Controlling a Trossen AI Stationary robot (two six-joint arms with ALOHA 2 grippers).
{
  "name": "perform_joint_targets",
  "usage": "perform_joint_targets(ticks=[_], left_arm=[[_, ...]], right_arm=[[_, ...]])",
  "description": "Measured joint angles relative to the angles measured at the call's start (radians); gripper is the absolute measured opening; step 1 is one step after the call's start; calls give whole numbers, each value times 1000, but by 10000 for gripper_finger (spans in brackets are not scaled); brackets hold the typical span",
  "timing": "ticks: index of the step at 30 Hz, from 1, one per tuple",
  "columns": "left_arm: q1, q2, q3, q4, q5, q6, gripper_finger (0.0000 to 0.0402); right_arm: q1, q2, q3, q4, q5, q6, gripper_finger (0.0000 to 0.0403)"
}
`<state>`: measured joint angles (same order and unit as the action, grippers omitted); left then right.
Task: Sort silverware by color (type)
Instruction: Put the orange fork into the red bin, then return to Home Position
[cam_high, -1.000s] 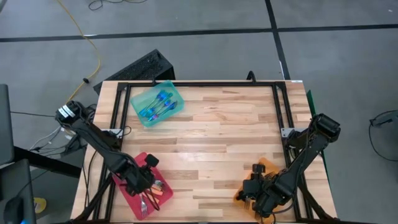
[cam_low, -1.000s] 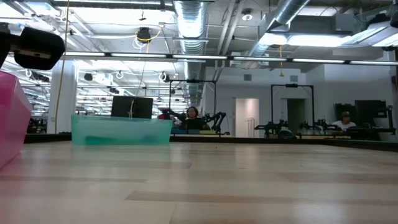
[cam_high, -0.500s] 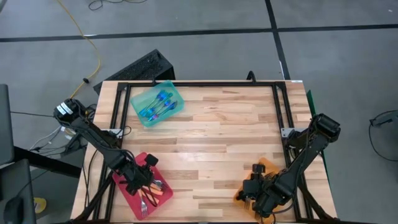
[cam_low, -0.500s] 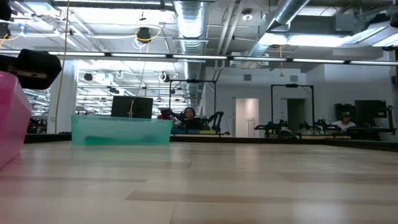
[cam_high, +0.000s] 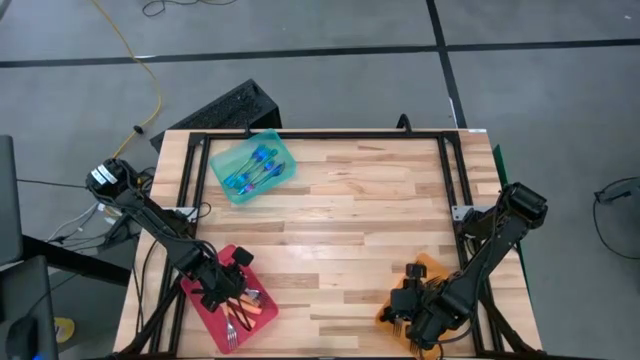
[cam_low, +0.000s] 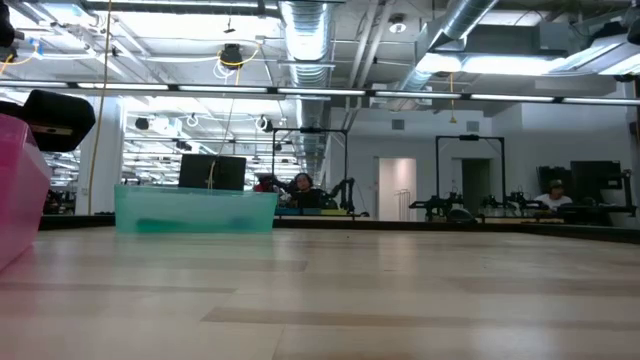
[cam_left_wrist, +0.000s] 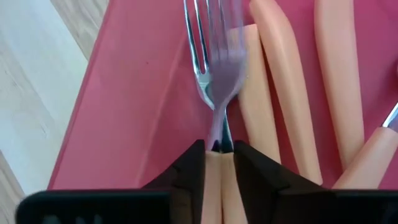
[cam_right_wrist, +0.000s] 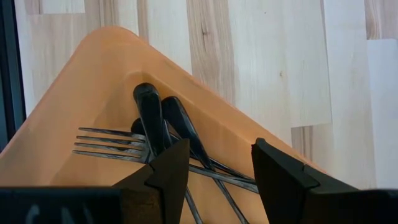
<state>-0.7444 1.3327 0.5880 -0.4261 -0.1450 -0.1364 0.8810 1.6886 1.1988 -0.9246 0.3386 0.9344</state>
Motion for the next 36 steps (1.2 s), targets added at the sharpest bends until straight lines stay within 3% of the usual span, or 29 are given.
perform_joint_targets(ticks=[8, 15, 19, 24, 31, 36], left_arm=[[0, 0, 33, -13, -36, -24, 108], [0, 0, 234, -187, -71, -40, 111], [0, 0, 391, -247, -104, -42, 111], [0, 0, 572, -194, -191, -43, 112], [0, -1, 790, -215, -204, -21, 112], [-2, -7, 870, -229, -214, 3, 112]], right_arm=[[0, 0, 0, 20, 0, -1, 194], [-14, 0, 70, 19, 11, -75, 194], [-48, 0, 179, 18, 85, -190, 194], [-108, -1, 396, 50, 242, -301, 194], [-146, -2, 687, 34, 164, -558, 194], [-171, -2, 775, 45, 160, -730, 194]])
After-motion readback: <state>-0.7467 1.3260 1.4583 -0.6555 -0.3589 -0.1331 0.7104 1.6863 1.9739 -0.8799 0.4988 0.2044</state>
